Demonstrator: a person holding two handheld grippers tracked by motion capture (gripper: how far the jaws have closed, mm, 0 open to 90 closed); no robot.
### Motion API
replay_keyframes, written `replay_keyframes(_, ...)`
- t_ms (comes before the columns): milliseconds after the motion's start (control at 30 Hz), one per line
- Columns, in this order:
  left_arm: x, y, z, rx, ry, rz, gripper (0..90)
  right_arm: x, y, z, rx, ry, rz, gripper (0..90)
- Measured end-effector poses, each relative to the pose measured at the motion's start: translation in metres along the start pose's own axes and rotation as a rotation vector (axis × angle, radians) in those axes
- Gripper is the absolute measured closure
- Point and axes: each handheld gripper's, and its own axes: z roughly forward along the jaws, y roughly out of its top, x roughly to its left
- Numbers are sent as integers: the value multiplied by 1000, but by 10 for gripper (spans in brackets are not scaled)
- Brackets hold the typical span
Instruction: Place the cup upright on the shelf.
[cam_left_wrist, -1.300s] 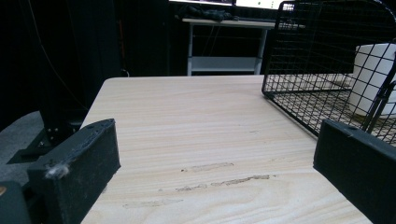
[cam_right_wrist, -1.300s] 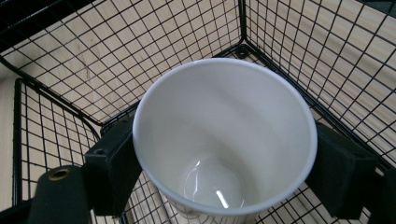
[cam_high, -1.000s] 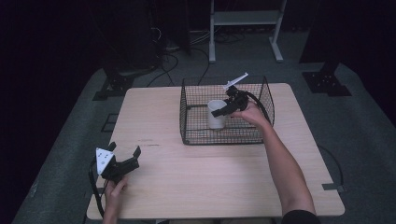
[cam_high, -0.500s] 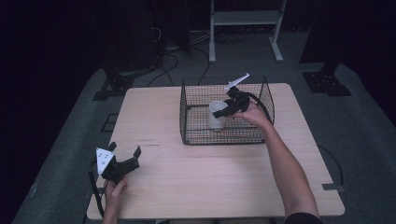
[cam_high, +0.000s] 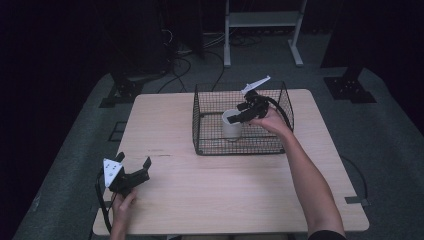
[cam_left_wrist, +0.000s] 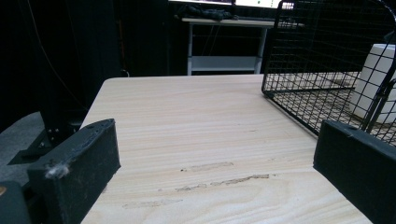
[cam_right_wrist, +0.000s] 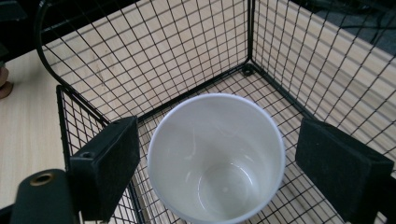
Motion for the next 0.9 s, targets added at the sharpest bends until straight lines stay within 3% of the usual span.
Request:
replay_keyframes(533, -1, 0, 0, 2, 0, 8, 0, 16, 5, -37, -96, 4, 12, 130)
replay_keyframes(900, -1, 0, 0, 3, 1, 7, 0, 28, -5, -57, -116, 13, -2, 130)
